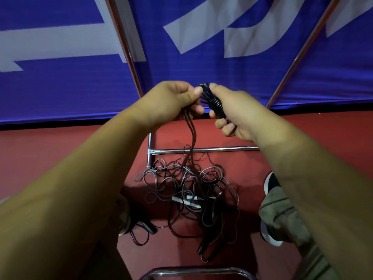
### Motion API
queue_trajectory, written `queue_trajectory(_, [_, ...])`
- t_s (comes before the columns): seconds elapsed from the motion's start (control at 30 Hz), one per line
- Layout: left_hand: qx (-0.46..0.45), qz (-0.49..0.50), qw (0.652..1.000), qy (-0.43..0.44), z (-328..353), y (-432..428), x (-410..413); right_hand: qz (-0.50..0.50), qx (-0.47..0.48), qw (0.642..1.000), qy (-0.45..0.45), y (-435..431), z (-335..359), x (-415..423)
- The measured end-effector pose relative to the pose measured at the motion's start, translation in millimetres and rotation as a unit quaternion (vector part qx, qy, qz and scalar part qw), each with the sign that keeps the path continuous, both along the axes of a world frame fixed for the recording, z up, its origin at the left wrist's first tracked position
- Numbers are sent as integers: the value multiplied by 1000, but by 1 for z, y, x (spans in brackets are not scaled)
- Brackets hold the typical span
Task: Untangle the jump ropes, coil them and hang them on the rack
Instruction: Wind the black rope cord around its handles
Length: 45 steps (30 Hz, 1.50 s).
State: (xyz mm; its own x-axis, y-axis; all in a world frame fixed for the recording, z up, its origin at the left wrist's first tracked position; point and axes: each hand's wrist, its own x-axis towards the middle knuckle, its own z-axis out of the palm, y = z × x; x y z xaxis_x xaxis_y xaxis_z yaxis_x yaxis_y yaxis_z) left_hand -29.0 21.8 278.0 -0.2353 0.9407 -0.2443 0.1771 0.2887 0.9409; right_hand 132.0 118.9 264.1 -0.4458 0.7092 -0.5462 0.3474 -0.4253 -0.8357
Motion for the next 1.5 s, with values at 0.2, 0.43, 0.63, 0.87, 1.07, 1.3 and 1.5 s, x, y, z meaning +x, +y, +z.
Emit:
queue_trajectory(0.2, [17,-118,992,28,-1,-2,-8,-4,-15,1000,27,11,2,2])
queue_trajectory(0.43, [-48,-203,955,210,1,-7,-15,26,-25,998,54,6,7,7])
queue_trajectory(0.63, [-56,-173,945,272,-5,-4,-14,59,-52,991,107,-1,12,7])
queue_trajectory(0.87, [-71,-164,946,270,-12,-2,-16,104,-65,986,114,-5,15,8])
queue_trajectory(1.07, [-51,-158,953,253,-13,-1,-17,90,-38,988,120,-10,25,4])
queue_trajectory(1.3, [-40,-121,949,287,-10,-7,-26,105,5,987,119,-17,27,-4])
queue_trajectory(1.5, [-83,-93,945,301,-10,-9,-32,159,93,981,63,-16,18,-3])
